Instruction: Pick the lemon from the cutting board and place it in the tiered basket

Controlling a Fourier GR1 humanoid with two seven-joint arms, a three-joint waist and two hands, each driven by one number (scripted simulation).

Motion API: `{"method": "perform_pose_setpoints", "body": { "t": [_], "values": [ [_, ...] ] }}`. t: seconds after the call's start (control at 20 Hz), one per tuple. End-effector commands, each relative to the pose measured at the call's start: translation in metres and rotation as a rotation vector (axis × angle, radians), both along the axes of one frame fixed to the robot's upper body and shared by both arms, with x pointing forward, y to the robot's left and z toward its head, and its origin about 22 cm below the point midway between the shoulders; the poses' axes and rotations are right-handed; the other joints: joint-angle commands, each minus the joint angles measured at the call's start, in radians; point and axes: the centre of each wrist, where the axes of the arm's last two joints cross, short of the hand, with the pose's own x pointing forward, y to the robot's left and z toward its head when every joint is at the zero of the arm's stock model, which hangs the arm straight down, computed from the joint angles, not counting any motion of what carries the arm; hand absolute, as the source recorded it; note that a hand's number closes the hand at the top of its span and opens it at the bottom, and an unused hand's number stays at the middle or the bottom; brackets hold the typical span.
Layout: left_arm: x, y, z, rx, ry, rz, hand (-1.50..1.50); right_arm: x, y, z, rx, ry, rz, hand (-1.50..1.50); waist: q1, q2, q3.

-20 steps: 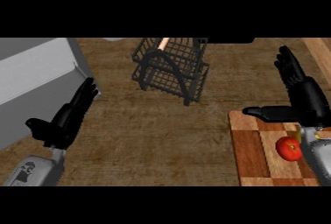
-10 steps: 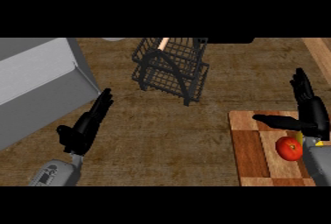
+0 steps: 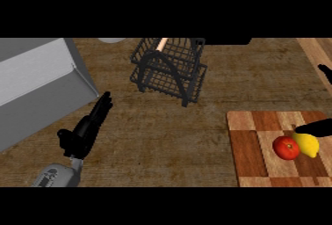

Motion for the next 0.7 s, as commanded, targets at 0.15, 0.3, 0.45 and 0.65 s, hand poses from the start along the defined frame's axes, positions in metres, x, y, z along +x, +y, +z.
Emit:
{"method": "perform_pose_setpoints", "body": {
  "t": [0.15, 0.3, 0.45, 0.65],
  "values": [
    [0.000, 0.005, 0.003, 0.001, 0.025, -0.017, 0.00, -0.006, 0.016, 0.055, -0.437, 0.386, -0.011, -1.50, 0.018, -0.001, 0.001],
    [0.009, 0.003, 0.006, 0.009, -0.005, 0.006, 0.00, -0.015, 0.052, 0.066, -0.451, 0.480, 0.046, -1.50, 0.000, 0.001, 0.004],
    [0.003, -0.001, 0.009, -0.011, -0.001, -0.011, 0.00, -0.024, 0.074, 0.081, -0.458, 0.508, 0.013, -1.50, 0.007, 0.003, 0.007],
    [0.004, -0.011, 0.008, -0.012, -0.008, -0.021, 0.00, -0.028, 0.096, 0.082, -0.433, 0.514, -0.037, -1.50, 0.014, 0.007, 0.008]
  ]
}}
